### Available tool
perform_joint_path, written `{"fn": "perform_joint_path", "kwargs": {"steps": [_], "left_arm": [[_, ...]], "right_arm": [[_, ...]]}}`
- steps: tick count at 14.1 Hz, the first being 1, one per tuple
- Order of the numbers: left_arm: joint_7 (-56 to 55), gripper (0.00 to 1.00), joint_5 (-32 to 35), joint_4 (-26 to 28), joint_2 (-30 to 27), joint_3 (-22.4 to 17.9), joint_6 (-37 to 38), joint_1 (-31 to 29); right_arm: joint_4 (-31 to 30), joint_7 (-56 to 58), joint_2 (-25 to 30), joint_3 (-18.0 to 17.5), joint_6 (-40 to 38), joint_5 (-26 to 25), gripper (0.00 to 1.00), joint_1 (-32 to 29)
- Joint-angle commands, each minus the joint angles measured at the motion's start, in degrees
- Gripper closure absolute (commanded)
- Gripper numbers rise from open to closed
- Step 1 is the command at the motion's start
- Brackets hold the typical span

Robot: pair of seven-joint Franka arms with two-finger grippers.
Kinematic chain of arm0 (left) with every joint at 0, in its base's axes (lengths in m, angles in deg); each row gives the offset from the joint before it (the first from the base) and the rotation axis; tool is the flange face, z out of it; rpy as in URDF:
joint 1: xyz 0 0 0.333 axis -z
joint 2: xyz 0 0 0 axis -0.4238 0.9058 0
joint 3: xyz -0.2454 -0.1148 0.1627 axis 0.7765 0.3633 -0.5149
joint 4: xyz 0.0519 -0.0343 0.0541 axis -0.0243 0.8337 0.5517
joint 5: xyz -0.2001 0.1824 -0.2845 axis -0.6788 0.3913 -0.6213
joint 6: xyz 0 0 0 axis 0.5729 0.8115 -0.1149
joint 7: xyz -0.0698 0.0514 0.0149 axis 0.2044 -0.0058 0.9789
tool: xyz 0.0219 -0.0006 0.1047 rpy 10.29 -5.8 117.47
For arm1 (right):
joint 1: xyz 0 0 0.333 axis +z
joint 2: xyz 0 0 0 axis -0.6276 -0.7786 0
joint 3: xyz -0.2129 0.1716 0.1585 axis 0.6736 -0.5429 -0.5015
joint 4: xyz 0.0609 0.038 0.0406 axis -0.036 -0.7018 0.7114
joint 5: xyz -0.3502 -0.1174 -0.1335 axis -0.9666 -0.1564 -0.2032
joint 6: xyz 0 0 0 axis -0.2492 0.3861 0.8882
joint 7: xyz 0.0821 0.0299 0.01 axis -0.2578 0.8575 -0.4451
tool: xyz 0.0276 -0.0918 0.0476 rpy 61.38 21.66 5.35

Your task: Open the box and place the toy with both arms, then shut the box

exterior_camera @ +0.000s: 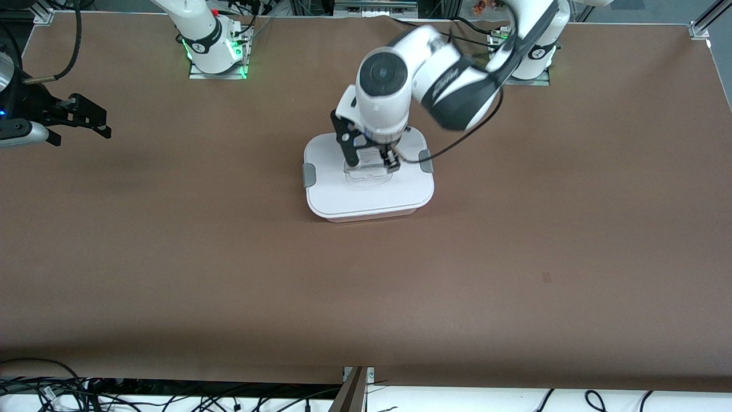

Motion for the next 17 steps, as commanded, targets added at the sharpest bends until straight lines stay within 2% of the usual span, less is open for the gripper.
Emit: {"fn": "perform_joint_path", "kwargs": {"steps": [1,3,6,8,10,12,13,15,17], "left_arm": [[-10.4,0.00,2.9,1.6,-7.2,-0.2,5.2,-2.9],[-15.8,0.00,2.8,1.6,-11.2,0.2,9.9,-10.1],[-10.4,0.00,3.1,-1.6,-12.7,0.6,17.6,-18.9],[-4.4,0.00,3.0,-1.6,-16.3,-3.0,16.8,-21.2],[-3.9,0.00,-2.8,-0.8,-17.8,-9.2,14.1,-22.6],[-5.9,0.00,-8.2,7.7,-23.0,-15.0,6.6,-22.6],[-6.1,0.00,-8.1,11.9,-25.4,-16.8,3.8,-22.7],[-6.7,0.00,-5.1,18.5,-28.8,-17.6,0.8,-22.6],[-12.2,0.00,-3.9,23.9,-31.3,-18.5,-4.0,-22.8]], "right_arm": [[1.4,0.3,-0.7,-0.3,-0.6,-0.7,0.00,-0.4],[1.4,0.3,-0.6,-0.3,-0.6,-0.7,0.00,-0.4],[1.5,0.3,-0.7,-0.3,-0.5,-0.7,0.00,-0.4],[1.5,0.3,-0.6,-0.3,-0.6,-0.7,0.00,-0.4],[1.5,0.3,-0.6,-0.3,-0.6,-0.7,0.00,-0.4],[1.5,0.3,-0.6,-0.3,-0.6,-0.7,0.00,-0.4],[1.5,0.3,-0.6,-0.3,-0.6,-0.7,0.00,-0.4],[1.5,0.3,-0.6,-0.3,-0.6,-0.7,0.00,-0.4],[1.5,0.3,-0.6,-0.3,-0.6,-0.7,0.00,-0.4]]}}
